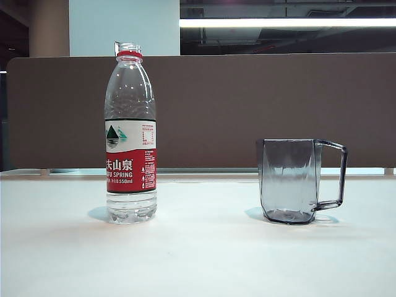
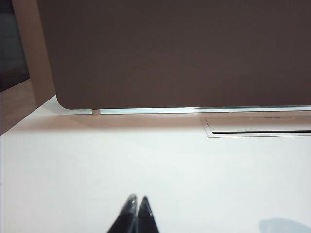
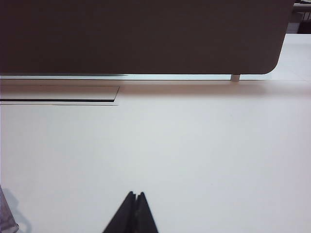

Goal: Pick up the mineral water bottle with the left hand on the table and pour water into the mug until it's half full.

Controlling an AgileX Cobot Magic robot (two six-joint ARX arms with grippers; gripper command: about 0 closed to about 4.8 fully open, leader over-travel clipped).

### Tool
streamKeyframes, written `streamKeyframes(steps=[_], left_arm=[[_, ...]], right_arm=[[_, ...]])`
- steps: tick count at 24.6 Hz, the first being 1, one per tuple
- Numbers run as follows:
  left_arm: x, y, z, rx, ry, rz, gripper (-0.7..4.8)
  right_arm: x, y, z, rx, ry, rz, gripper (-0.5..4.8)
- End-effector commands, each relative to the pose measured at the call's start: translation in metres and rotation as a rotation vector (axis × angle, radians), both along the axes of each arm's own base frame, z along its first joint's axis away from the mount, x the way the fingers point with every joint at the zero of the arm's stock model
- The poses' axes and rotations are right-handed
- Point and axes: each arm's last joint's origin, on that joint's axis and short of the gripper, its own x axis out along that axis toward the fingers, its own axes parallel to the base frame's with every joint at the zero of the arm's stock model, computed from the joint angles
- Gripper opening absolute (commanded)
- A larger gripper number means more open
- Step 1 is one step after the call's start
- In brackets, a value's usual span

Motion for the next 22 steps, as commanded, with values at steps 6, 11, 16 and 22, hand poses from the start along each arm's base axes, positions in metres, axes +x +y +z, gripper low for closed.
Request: streamKeyframes(steps=[6,11,16,22], left_arm=[[0.000,0.000,0.003,0.005,-0.022,-0.001,-0.06],[0.000,0.000,0.003,0.005,-0.023,-0.001,-0.06],[-0.004,0.000,0.022,-0.041,-0.126,-0.008,-0.05],[-0.007,0.000,0.050,-0.107,-0.153,-0.021,-0.06]], right_arm=[[-0.001,0.000,0.004,-0.004,-0.024,-0.001,-0.08],[-0.001,0.000,0.004,-0.003,-0.026,-0.001,-0.08],[-0.004,0.000,0.025,0.004,-0.130,-0.001,-0.09],[-0.011,0.000,0.068,0.019,-0.156,0.001,-0.09]])
